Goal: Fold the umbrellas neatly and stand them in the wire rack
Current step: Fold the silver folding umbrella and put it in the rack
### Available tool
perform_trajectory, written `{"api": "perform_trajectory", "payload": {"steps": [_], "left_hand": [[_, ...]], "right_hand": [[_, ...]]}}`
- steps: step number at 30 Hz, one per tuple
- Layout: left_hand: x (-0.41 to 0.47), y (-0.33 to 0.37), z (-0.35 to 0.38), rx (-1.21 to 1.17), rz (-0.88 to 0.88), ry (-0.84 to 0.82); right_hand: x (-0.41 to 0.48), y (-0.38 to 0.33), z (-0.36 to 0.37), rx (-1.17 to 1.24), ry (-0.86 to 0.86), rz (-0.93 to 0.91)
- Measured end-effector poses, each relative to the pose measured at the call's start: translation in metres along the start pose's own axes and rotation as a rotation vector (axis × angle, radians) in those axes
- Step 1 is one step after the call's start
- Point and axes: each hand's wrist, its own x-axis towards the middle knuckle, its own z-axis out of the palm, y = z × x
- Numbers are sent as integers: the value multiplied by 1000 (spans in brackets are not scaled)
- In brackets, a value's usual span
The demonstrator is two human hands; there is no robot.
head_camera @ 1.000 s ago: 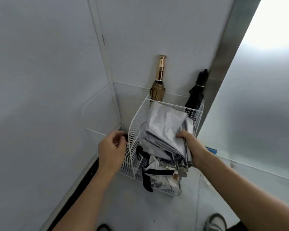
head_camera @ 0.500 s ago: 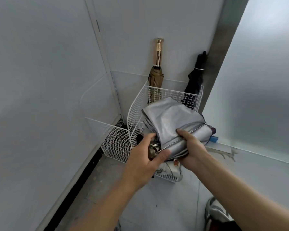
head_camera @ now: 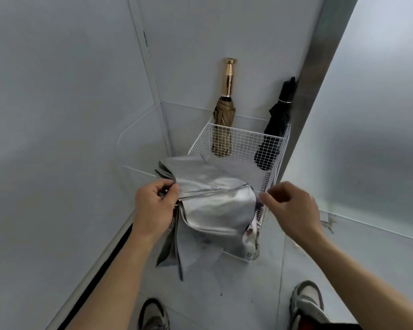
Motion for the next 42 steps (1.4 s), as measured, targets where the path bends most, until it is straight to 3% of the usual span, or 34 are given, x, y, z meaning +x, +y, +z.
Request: {"api": "perform_trajectory", "payload": {"steps": [2, 6, 8, 12, 16, 21, 25, 28, 33, 40, 42], "left_hand": [[1, 0, -1, 19, -1, -56], [-5, 10, 5, 44, 46, -185], [-10, 17, 7, 8, 62, -237], [-18, 27, 10, -138, 54, -198], [-19, 33, 10, -221, 48, -126], [-25, 34, 12, -132, 190, -163], [-25, 36, 14, 65, 459, -141], [-21, 38, 9, 117, 524, -85], [-24, 47, 4, -5, 483, -2], [-29, 79, -6, -365, 352, 141], [-25, 75, -8, -423, 288, 100]], "right_hand": [[-2, -1, 0, 31, -49, -101], [-9, -9, 13, -246, -511, -321], [-11, -7, 25, -379, -613, -357], [-15, -3, 38, -215, -562, -252], [-12, 2, 40, 46, -658, -117], [-13, 2, 44, -13, -810, -99], [-18, -8, 45, 57, -739, -141], [-21, -13, 47, 51, -738, -186], [-30, -13, 61, -38, -803, -195], [-31, -20, 67, -74, -717, -178], [-28, -17, 67, -30, -729, -144]]}}
